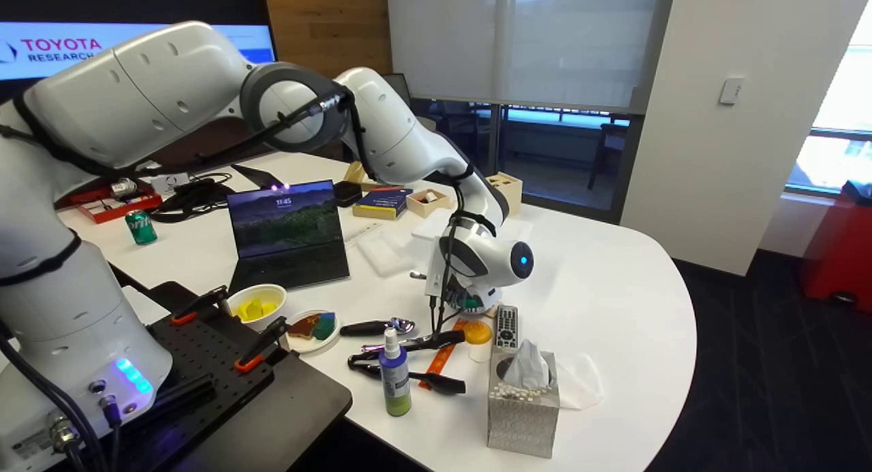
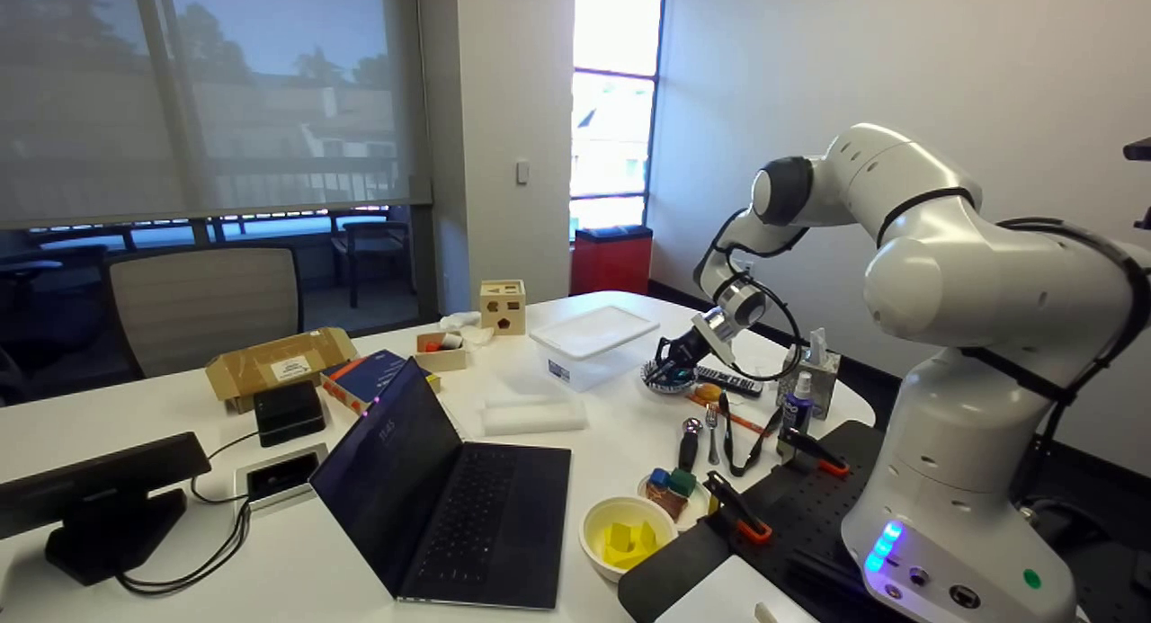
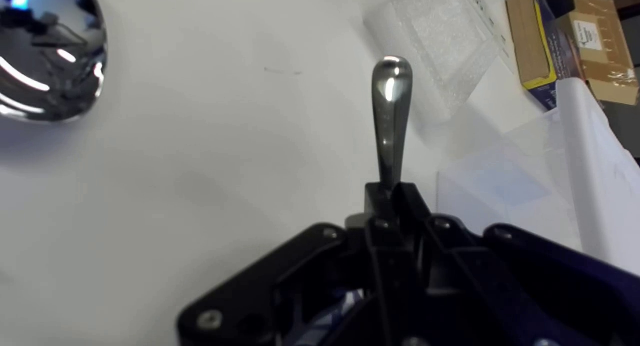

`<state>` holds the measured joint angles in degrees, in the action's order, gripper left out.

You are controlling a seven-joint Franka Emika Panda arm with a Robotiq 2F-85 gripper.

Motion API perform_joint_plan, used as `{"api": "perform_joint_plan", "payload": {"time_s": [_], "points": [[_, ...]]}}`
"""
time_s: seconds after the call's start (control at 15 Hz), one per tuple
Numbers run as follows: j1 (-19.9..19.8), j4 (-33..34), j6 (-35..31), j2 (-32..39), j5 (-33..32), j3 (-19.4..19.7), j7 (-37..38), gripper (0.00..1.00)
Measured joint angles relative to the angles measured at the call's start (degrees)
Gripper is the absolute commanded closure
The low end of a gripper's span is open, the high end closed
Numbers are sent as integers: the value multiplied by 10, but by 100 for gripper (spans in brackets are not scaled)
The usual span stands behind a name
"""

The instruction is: Use the spoon to stir the bowl

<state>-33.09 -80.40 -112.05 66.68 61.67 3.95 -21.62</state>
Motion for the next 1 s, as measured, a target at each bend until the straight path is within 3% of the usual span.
{"api": "perform_joint_plan", "payload": {"time_s": [0.53,1.0], "points": [[14,3,-11,-22,0,-2,0,98],[-20,2,47,-5,31,-6,-3,98]]}}
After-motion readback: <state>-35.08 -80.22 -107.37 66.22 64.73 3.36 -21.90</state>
